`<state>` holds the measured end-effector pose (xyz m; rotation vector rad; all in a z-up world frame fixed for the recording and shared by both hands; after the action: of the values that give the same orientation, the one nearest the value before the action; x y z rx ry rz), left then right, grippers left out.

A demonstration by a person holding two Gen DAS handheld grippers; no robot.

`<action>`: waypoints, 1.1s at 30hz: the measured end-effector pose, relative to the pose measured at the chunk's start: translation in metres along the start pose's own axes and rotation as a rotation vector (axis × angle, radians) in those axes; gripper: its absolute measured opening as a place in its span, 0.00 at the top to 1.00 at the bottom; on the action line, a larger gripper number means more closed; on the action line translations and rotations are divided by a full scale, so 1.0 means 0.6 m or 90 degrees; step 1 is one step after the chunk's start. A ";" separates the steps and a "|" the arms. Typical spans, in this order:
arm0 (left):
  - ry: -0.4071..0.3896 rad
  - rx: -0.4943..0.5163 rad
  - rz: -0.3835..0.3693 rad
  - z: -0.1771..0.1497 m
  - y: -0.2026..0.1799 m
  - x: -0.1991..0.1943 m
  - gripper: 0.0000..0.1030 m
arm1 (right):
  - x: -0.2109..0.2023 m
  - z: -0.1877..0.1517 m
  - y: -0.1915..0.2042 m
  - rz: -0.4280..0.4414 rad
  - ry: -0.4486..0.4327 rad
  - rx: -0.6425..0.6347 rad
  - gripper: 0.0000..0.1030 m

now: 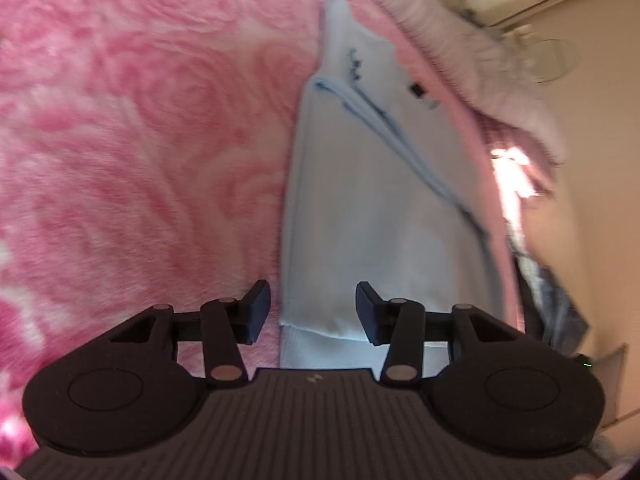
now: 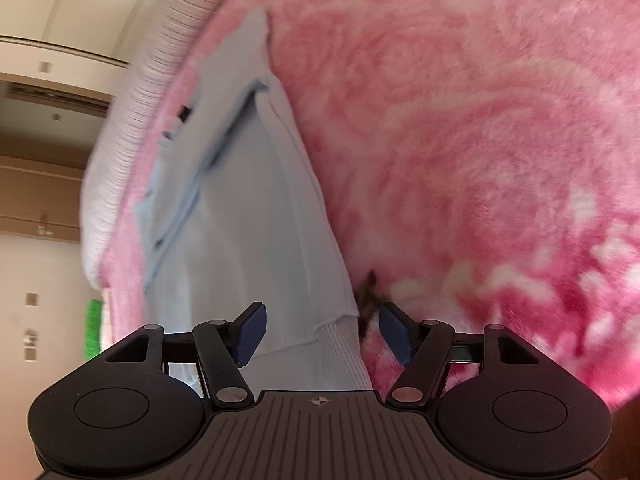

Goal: Fold clothes
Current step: 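Grasp the sweatshirt hem with both grippers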

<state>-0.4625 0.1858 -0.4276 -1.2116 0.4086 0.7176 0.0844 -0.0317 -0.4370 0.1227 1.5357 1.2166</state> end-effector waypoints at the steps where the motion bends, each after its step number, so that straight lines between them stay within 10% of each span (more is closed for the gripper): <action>1: -0.002 0.000 -0.022 0.001 0.003 0.005 0.60 | 0.004 0.002 -0.003 0.023 -0.003 -0.001 0.35; 8: -0.014 0.028 -0.102 0.010 0.008 0.046 0.67 | 0.038 0.030 -0.003 0.123 -0.024 -0.048 0.39; 14: -0.024 0.031 -0.089 -0.020 0.009 0.030 0.77 | 0.025 0.013 -0.009 0.111 -0.013 -0.064 0.60; 25: 0.000 0.023 -0.085 -0.024 0.021 0.025 0.81 | 0.017 -0.006 -0.023 0.115 -0.004 -0.013 0.62; 27: 0.000 0.037 -0.074 -0.029 0.023 0.025 0.91 | 0.020 -0.005 -0.016 0.087 -0.007 -0.033 0.88; 33: -0.034 0.068 -0.071 -0.050 0.005 -0.002 0.93 | -0.002 -0.017 -0.003 0.076 -0.031 -0.073 0.95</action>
<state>-0.4628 0.1575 -0.4389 -1.1035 0.3284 0.6234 0.0781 -0.0395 -0.4389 0.1687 1.4304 1.3826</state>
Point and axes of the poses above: each gripper's, at about its wrist camera, not at the fingertips, and x roughly the way its jaws point, y to its left, z to its top, the point moved 4 cm from there along x, roughly the way its jaws point, and after that the axes turned 3 degrees about -y, right-handed, at the moved point
